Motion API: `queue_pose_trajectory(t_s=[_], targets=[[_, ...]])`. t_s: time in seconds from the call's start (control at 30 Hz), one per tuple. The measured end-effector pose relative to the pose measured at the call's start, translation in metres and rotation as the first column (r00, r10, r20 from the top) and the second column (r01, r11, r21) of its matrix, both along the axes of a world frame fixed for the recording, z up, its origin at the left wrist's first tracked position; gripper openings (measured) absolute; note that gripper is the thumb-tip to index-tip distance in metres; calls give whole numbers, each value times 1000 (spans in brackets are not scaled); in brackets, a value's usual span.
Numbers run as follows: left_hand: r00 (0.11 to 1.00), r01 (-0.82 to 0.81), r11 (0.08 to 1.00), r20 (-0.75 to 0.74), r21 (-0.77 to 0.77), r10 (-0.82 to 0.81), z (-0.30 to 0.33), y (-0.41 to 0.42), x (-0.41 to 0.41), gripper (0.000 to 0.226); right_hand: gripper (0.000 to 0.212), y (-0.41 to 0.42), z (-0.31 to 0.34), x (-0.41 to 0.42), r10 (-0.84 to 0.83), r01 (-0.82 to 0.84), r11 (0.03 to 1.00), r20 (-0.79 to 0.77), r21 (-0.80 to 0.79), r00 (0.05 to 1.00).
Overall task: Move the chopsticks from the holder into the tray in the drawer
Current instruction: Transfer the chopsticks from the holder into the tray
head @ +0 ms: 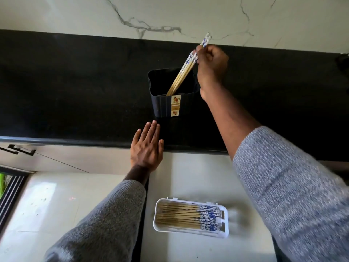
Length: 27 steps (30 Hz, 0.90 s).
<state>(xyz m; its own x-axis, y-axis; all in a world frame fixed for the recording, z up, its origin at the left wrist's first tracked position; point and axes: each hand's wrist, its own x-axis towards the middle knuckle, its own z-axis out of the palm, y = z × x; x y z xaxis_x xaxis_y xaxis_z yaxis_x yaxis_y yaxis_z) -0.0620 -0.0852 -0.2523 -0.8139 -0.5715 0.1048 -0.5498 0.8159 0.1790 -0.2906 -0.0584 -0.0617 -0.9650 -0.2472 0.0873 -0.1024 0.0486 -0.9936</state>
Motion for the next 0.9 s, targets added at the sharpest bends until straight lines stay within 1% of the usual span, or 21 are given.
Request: queue_pose_trajectory(t_s=[0.1, 0.13, 0.2, 0.3, 0.37, 0.43, 0.47, 0.53, 0.6, 0.67, 0.73, 0.8, 0.9], targets=[[1000, 7, 1000, 4, 2, -7, 3, 1, 1, 63, 6, 19, 21, 20, 26, -64, 985, -229, -160, 973], [1000, 7, 1000, -5, 2, -7, 4, 1, 1, 63, 6, 28, 28, 26, 29, -93, 977, -314, -192, 949], [1000, 9, 1000, -8, 5, -9, 6, 2, 1, 62, 8, 45, 41, 39, 26, -125, 974, -451, -191, 892], [1000, 13, 1000, 10, 8, -13, 9, 2, 2, 63, 11, 76, 55, 63, 17, -103, 990, -629, -99, 777], [999, 21, 1000, 27, 15, -22, 12, 2, 3, 64, 9, 101, 59, 82, 34, -66, 998, -751, -13, 660], [999, 21, 999, 38, 30, -22, 14, 1, 2, 65, 9, 125, 52, 103, 116, -52, 993, -842, 105, 527], [999, 19, 999, 37, 36, -21, 14, 1, 2, 66, 10, 137, 42, 115, 179, -42, 982, -858, 182, 480], [999, 25, 999, 33, 47, -27, 14, 1, 2, 67, 11, 161, 6, 144, 309, -2, 940, -847, 341, 433], [999, 40, 998, 35, 52, -42, 15, 2, 3, 68, 12, 186, -44, 175, 457, 30, 856, -784, 516, 419], [998, 45, 998, 40, 44, -47, 16, 2, 3, 66, 15, 212, -105, 205, 623, 9, 720, -652, 694, 431], [998, 48, 998, 49, 34, -49, 16, 2, 3, 61, 25, 236, -158, 231, 760, -35, 556, -491, 830, 426], [998, 45, 999, 48, 22, -46, 16, 2, 3, 59, 30, 255, -191, 249, 825, -65, 439, -374, 896, 425], [998, 46, 999, 40, 18, -47, 14, 2, 3, 58, 30, 270, -215, 264, 856, -63, 327, -268, 943, 442]])
